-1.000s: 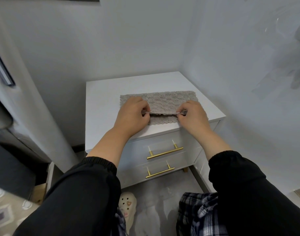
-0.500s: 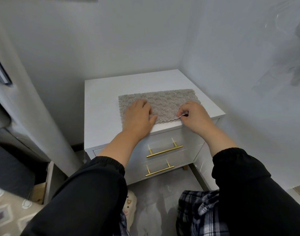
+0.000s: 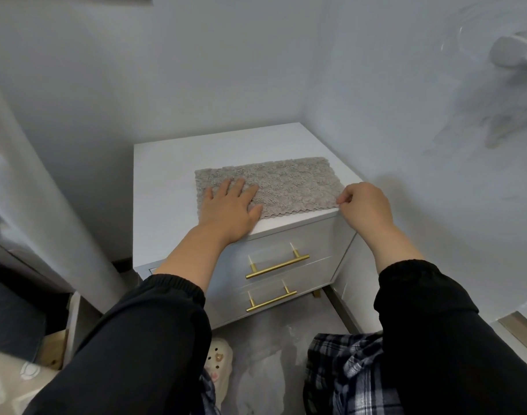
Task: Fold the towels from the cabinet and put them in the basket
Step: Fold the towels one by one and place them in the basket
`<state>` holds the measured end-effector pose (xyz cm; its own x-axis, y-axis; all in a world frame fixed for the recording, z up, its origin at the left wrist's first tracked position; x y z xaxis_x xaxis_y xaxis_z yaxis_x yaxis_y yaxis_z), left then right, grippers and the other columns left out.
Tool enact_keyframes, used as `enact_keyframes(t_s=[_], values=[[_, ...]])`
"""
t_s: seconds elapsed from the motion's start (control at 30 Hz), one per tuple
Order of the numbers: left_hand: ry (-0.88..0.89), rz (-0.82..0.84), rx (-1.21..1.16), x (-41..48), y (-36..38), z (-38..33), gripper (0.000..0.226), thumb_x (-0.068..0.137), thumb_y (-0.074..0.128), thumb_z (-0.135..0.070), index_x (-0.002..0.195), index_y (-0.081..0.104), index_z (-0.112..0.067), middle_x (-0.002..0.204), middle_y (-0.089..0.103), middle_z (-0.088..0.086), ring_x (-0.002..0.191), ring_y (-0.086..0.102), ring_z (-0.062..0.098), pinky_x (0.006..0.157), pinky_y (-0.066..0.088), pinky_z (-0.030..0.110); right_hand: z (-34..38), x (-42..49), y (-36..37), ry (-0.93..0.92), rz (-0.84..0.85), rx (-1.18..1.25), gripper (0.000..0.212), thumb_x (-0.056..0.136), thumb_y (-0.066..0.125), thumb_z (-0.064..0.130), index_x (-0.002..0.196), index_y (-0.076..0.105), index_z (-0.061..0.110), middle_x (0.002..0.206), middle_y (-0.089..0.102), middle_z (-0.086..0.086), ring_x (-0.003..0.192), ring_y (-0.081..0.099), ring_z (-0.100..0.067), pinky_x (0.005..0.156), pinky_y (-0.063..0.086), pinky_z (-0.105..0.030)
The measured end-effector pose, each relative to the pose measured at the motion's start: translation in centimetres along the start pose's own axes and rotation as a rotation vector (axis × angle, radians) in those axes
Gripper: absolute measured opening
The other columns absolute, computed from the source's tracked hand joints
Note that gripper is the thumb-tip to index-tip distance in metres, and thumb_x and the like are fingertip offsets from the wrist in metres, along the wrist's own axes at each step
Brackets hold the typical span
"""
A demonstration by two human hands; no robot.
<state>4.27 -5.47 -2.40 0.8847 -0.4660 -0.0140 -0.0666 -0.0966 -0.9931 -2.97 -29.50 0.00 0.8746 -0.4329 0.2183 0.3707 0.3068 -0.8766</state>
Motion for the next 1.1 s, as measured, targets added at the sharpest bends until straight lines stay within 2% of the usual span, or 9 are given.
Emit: enact_keyframes(t_s=[0.2, 0.3, 0.5, 0.57, 0.63, 0.73, 0.87, 0.97, 1.1], values=[[-0.014, -0.013, 0.024, -0.2, 0.1, -0.2, 0.055, 0.099, 0.018, -0.053, 0.151, 0.006, -0.039, 0.161, -0.003, -0.001, 0.147, -0.009, 0.026, 0.115, -0.004, 0.054, -1.6, 0.1, -0.7, 0.181, -0.026, 0.04, 0.02, 0.09, 0.045, 0.014, 0.079, 0.06, 0.006, 0.082, 0.058, -0.008, 0.08, 0.049, -0.027, 0.063, 0.036, -0.029], [-0.018, -0.016, 0.02, -0.2, 0.2, -0.3, 0.055, 0.099, 0.017, -0.052, 0.151, 0.006, -0.038, 0.161, -0.002, -0.001, 0.147, -0.007, 0.025, 0.115, -0.002, 0.054, -2.0, 0.4, 0.2, 0.253, 0.011, -0.035, 0.037, 0.09, 0.043, 0.039, 0.067, 0.05, 0.012, 0.078, 0.052, -0.011, 0.083, 0.05, -0.031, 0.062, 0.034, -0.031], [-0.01, -0.039, 0.059, -0.4, -0.3, -0.8, 0.056, 0.098, 0.017, -0.055, 0.15, 0.019, -0.035, 0.159, 0.016, 0.002, 0.143, 0.014, 0.029, 0.112, 0.019, 0.052, 0.2, 0.4, 1.4, 0.252, 0.117, -0.102, 0.035, 0.085, 0.052, 0.038, 0.097, 0.064, 0.007, 0.109, 0.057, -0.014, 0.115, 0.044, -0.035, 0.088, 0.044, -0.035], [0.001, -0.061, 0.082, -0.6, -1.2, -1.3, 0.057, 0.097, 0.016, -0.058, 0.143, 0.035, -0.031, 0.148, 0.036, 0.004, 0.135, 0.028, 0.031, 0.104, 0.03, 0.05, 0.5, 0.4, 1.1, 0.258, 0.028, 0.053, 0.019, 0.083, 0.054, 0.027, 0.075, 0.058, 0.01, 0.096, 0.059, -0.012, 0.104, 0.049, -0.034, 0.077, 0.043, -0.032], [0.036, -0.115, 0.019, -0.8, -2.7, -2.1, 0.056, 0.098, 0.017, -0.056, 0.113, 0.059, -0.023, 0.116, 0.058, 0.005, 0.114, 0.048, 0.028, 0.088, 0.042, 0.042, 0.4, 0.4, 0.4, 0.273, -0.11, 0.364, 0.021, 0.081, 0.055, 0.016, 0.063, 0.045, 0.012, 0.073, 0.052, -0.006, 0.077, 0.051, -0.025, 0.061, 0.038, -0.026], [0.046, -0.165, -0.28, -1.2, -4.2, -2.7, 0.058, 0.1, 0.022, -0.051, 0.069, 0.053, -0.013, 0.069, 0.057, 0.001, 0.072, 0.054, 0.022, 0.066, 0.042, 0.034, 0.7, 0.6, -0.2, 0.338, -0.141, 0.987, 0.018, 0.081, 0.051, 0.002, 0.069, 0.044, 0.013, 0.062, 0.039, -0.003, 0.058, 0.039, -0.017, 0.053, 0.031, -0.025], [-0.066, -0.334, -0.519, -1.6, -4.7, -1.8, 0.032, 0.093, 0.047, -0.051, 0.093, 0.06, -0.022, 0.09, 0.062, -0.005, 0.086, 0.058, 0.018, 0.071, 0.044, 0.03, 3.0, 0.1, -0.5, 0.337, 0.119, 1.524, 0.02, 0.088, 0.043, -0.01, 0.089, 0.06, 0.0, 0.08, 0.064, -0.014, 0.074, 0.065, -0.025, 0.068, 0.054, -0.034], [-0.046, -0.164, -0.912, -1.2, -4.1, -1.7, 0.073, 0.082, 0.065, -0.052, 0.142, 0.034, -0.024, 0.134, 0.047, -0.005, 0.12, 0.048, 0.014, 0.093, 0.04, 0.029, 4.5, -0.7, -1.2, 0.218, 0.33, 1.627, 0.032, 0.092, 0.039, -0.007, 0.121, 0.054, -0.008, 0.114, 0.063, -0.024, 0.105, 0.064, -0.032, 0.088, 0.055, -0.04], [0.028, 0.125, -1.394, -1.1, -3.2, -2.9, 0.097, 0.078, 0.074, -0.039, 0.152, 0.014, -0.023, 0.149, 0.04, 0.0, 0.13, 0.044, 0.014, 0.096, 0.04, 0.025, 5.9, -1.9, -2.2, 0.074, 0.538, 1.653, 0.047, 0.081, 0.052, -0.003, 0.127, 0.048, -0.01, 0.114, 0.065, -0.022, 0.104, 0.065, -0.03, 0.08, 0.057, -0.037]])
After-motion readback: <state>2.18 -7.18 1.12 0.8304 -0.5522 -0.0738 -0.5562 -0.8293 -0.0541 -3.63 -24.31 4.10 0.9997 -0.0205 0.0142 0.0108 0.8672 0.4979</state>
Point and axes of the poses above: each hand's wrist, its own x-axis towards the middle knuckle, its own y-axis out of the palm, z = x × y, the point moved 5 cm from there along x, towards the middle knuckle
